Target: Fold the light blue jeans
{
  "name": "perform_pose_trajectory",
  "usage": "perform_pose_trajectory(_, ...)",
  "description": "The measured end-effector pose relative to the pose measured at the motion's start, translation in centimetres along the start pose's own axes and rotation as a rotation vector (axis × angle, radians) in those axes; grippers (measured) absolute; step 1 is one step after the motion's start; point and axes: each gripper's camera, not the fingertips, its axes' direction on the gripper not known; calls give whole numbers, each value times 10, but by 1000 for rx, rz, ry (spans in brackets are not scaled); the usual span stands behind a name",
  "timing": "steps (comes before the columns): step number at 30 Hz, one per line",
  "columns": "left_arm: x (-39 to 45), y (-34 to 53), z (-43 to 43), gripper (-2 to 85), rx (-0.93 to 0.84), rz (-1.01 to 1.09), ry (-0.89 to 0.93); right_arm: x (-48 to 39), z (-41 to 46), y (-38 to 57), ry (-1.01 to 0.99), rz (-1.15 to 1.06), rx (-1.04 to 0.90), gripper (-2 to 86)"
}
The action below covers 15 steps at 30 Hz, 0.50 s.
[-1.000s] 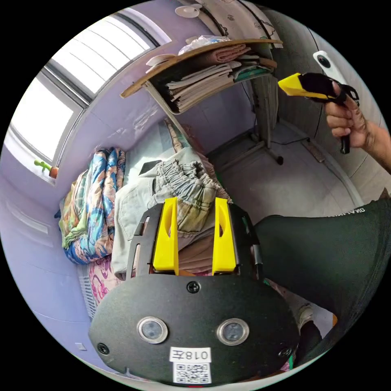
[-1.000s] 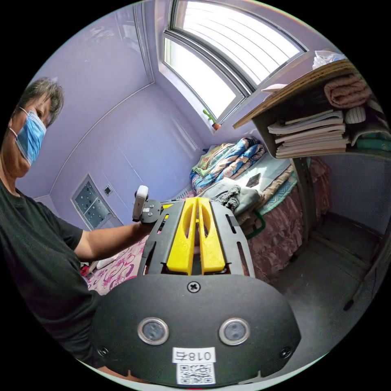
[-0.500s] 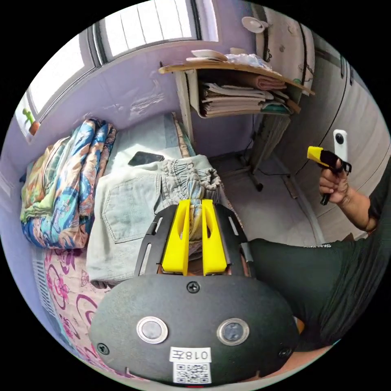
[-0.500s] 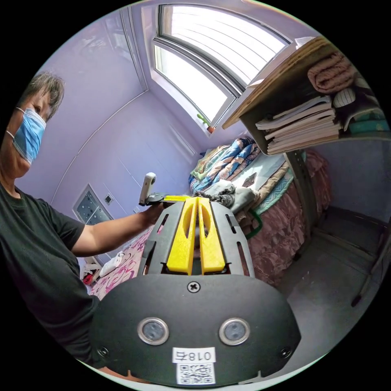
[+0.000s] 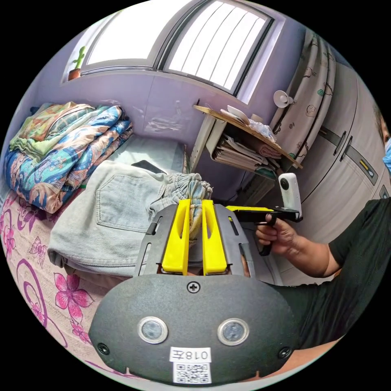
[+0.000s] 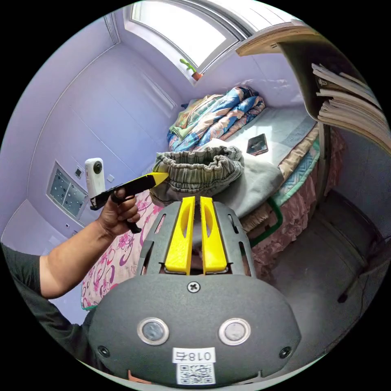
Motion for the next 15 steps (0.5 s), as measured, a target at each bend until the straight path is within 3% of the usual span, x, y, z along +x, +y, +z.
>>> perform_pose_trajectory(7,21,7,-18,99,-11,111,-76,32,24,-49,-215,22,-41,1)
perform_pose_trajectory(12,69,15,0,191,-225,348,-218,38,25,-76,-266,-31,-103,1)
perform_pose_trajectory(15,88,30,34,180,-340,420,-373,36,28,-85,-273,-67,-119,3)
